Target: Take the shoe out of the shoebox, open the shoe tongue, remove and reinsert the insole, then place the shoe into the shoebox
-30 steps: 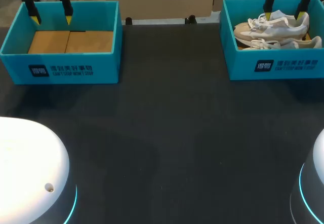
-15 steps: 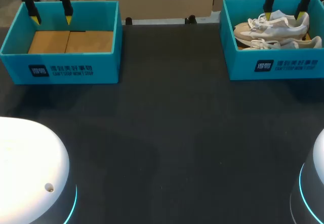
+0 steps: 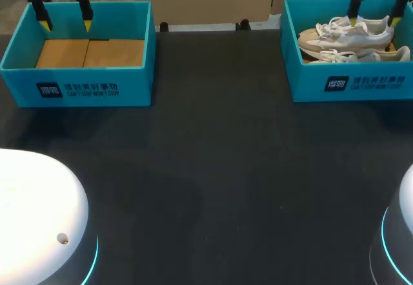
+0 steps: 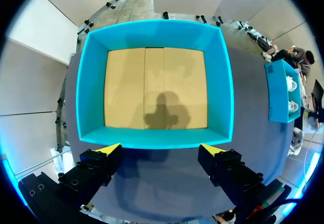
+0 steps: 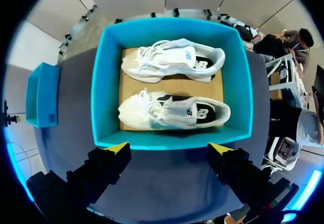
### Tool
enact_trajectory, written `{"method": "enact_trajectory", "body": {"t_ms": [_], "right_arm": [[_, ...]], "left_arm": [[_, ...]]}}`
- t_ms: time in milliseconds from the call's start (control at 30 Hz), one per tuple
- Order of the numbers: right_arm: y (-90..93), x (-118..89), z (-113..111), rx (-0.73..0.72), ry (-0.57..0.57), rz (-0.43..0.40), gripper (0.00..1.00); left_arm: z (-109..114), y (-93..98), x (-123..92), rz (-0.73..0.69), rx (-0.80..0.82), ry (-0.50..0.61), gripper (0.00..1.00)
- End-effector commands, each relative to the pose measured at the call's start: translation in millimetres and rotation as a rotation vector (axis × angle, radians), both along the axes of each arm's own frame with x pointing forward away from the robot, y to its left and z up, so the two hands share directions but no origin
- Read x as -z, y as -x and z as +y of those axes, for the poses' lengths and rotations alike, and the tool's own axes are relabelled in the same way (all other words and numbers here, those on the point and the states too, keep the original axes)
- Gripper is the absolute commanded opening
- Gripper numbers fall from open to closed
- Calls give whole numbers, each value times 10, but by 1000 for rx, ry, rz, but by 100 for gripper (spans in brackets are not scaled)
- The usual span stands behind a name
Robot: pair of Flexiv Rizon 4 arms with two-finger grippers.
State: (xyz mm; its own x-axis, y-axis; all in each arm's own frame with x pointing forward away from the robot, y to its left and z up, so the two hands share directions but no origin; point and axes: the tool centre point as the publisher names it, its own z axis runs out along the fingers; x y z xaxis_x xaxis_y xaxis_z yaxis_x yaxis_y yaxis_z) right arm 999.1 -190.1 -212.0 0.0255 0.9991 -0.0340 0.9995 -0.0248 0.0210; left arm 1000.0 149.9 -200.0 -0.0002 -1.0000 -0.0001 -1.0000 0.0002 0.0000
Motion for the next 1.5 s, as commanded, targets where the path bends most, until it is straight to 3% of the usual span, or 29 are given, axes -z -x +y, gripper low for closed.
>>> {"method": "enact_trajectory", "body": {"t_ms": [33,433,800,1500], "right_arm": [[112,112,-176,-31,-25,-59,100],[96,389,-677,-25,-2,-76,100],[-83,681,-1000,-20,16,-72,100],[-263,1146,-1302,-7,-17,-36,98]], "left_arm": [[0,0,1,0,0,0,100],[0,0,1,0,0,0,100],[0,0,1,0,0,0,100],[0,0,1,0,0,0,100]]}}
